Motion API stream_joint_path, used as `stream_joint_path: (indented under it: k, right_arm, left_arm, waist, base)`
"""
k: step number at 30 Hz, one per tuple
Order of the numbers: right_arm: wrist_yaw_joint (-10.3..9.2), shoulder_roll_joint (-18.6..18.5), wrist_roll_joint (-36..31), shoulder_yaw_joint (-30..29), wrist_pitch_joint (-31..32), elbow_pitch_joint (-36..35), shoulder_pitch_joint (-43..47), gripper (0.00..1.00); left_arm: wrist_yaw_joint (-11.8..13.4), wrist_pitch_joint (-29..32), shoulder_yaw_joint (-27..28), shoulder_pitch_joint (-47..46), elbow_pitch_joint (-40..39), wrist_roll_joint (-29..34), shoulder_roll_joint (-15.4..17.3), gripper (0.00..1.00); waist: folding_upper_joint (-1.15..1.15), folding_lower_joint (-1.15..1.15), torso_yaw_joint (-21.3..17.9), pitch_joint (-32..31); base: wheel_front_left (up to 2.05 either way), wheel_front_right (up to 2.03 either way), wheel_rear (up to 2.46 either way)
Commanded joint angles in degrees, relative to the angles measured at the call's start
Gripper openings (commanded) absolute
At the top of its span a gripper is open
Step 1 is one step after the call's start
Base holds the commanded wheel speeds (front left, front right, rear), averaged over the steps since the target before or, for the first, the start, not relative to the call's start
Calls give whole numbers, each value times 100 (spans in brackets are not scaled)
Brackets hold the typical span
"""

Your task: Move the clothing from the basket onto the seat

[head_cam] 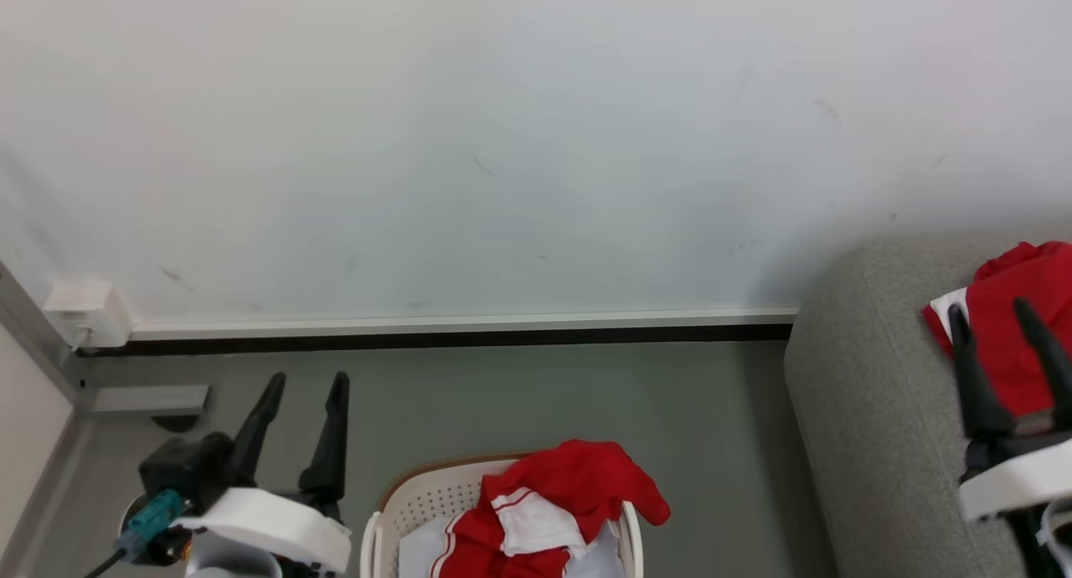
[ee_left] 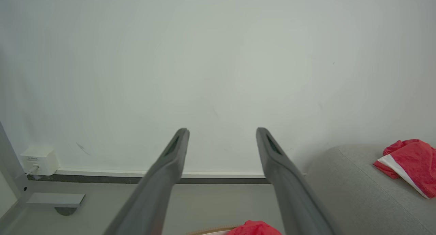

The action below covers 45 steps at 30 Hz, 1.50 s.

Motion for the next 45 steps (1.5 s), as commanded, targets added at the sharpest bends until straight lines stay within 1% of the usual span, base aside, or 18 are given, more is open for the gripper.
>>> stream_joint_path:
  k: [1,5,9,12,15,17,25,32,38,42,45]
  right_arm:
    - [-13,198,-144,-115,-43,-124,285,100]
    - [-13,720,-448,-230,-47,-458,890,100]
    - [-13,1108,-598,-236,-49,-638,1331,100]
    - [-13,1360,-657,-157,-49,-688,1507,100]
    - [-13,1444,-791,-88,-50,-688,1454,100]
    - [-13,1488,-862,-66,-51,-682,1386,100]
    - [-13,1558,-1007,-123,-51,-713,1257,100]
    - [-13,1568,-1022,-143,-51,-720,1233,100]
    - [-13,1506,-967,-125,-51,-728,1151,100]
    - [-13,1482,-935,-159,-44,-743,971,100]
    - [-13,1469,-900,-201,-44,-788,774,100]
  left_arm:
    - [-41,-2,155,147,-79,165,-49,100]
    - [-43,-2,582,491,-185,462,-226,100]
    - [5,-1,1078,845,-399,954,-502,100]
    - [-66,-2,1326,1113,-429,1314,-725,100]
    - [-163,-2,1405,1198,-318,1673,-834,100]
    - [-271,-2,1483,1194,-231,1760,-960,100]
    - [-620,-3,1816,1026,-74,2052,-1220,100]
    - [-766,-3,2049,1011,-54,2216,-1345,100]
    - [-895,-3,2159,955,-32,2343,-1439,100]
    - [-971,-2,2191,834,-40,2435,-1461,100]
    - [-1022,-2,2195,635,-77,2507,-1475,100]
  waist:
    - [0,1,62,-17]
    - [0,1,119,-8]
    - [0,1,130,4]
    - [0,1,107,37]
    - [0,1,93,55]
    - [0,1,94,60]
    - [0,1,86,102]
    - [0,1,56,139]
    - [0,1,-13,210]
    - [0,1,-108,380]
    - [0,1,-163,637]
  base:
    - [0,0,0]
    - [0,0,0]
    - [0,0,0]
    - [0,0,0]
    - [0,0,0]
    - [0,0,0]
    - [0,0,0]
    - [0,0,0]
    - [0,0,0]
    - [0,0,0]
    - [0,0,0]
